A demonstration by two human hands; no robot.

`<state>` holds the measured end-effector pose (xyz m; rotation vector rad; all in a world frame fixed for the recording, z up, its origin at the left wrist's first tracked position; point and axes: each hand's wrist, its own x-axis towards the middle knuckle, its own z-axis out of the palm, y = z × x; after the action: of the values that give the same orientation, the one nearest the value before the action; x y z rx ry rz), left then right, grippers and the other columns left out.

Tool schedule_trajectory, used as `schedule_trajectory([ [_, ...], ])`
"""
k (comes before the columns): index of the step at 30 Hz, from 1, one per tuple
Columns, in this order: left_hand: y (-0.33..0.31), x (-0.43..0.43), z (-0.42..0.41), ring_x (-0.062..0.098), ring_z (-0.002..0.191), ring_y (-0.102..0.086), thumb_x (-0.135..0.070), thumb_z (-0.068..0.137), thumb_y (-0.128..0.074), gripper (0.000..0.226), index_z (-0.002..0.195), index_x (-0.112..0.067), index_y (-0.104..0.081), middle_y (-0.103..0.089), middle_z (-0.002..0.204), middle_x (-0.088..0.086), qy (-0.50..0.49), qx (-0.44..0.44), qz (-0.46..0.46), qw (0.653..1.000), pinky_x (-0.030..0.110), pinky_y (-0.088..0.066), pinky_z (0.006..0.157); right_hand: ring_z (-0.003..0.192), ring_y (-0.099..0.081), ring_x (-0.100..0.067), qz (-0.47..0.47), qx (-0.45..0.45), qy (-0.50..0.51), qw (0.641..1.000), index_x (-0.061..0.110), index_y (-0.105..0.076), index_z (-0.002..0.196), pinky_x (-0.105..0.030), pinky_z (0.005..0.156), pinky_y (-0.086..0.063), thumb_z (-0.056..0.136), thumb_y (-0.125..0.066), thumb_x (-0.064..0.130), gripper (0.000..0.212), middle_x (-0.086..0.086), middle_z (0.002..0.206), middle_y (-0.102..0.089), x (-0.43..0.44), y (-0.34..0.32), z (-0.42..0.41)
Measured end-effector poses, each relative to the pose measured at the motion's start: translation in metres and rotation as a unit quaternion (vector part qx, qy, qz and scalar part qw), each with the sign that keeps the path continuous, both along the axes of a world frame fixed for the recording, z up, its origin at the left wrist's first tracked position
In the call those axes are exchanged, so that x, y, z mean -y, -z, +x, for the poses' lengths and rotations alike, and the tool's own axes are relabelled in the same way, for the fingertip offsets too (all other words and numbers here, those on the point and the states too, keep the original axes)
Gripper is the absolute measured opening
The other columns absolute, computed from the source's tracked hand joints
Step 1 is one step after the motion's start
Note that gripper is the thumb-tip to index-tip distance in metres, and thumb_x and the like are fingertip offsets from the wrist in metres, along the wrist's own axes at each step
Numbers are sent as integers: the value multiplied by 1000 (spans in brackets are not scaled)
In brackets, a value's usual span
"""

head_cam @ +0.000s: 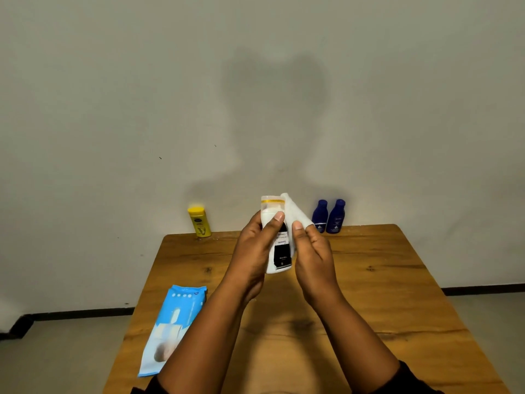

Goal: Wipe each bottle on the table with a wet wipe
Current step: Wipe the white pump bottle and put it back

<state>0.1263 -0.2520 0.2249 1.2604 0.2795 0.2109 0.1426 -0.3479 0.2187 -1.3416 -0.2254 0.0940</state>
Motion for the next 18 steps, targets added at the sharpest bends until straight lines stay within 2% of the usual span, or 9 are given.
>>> schedule_trajectory([
  [2,1,0,1,27,96,-72,-19,95,-60,24,118,-16,-65,-74,109,12,-7,12,-10,1000,41,-59,82,78,-68,-4,-6,12,7,1000,31,-59,88,-21,65,-56,100,-44,24,20,4,84,-65,1,-1,0],
  [5,3,-3,3,29,102,-70,-11,92,-63,36,128,-9,-56,-71,116,15,-38,36,-27,998,39,-58,88,86,-67,-16,-56,73,9,996,28,-59,92,-29,69,-58,97,-46,36,16,-5,92,-64,-3,2,-6],
  [8,4,-6,3,30,108,-69,-12,94,-61,35,129,-9,-56,-71,118,14,-33,43,-30,998,39,-57,91,83,-67,-12,-49,74,1,996,28,-59,92,-23,65,-57,99,-46,30,15,-3,91,-64,-1,-1,-5],
  [13,6,-6,1,25,105,-70,-21,98,-56,31,128,-17,-59,-73,116,8,-3,24,-28,999,36,-58,82,70,-68,1,42,-3,-14,999,29,-62,89,-16,57,-54,100,-44,20,23,12,73,-70,4,-14,0],
  [16,7,-9,3,20,95,-72,-21,96,-59,33,129,-21,-54,-73,111,7,-29,19,-32,999,38,-59,81,76,-69,-3,51,-6,-5,999,33,-60,90,-18,63,-55,99,-45,23,21,10,82,-67,2,-11,-6],
  [18,8,-10,5,16,88,-71,-23,96,-59,30,126,-22,-54,-74,106,4,-42,11,-31,999,34,-58,73,77,-67,-2,54,-3,3,999,36,-57,91,-16,63,-54,99,-44,24,19,11,86,-64,2,-11,-8],
])
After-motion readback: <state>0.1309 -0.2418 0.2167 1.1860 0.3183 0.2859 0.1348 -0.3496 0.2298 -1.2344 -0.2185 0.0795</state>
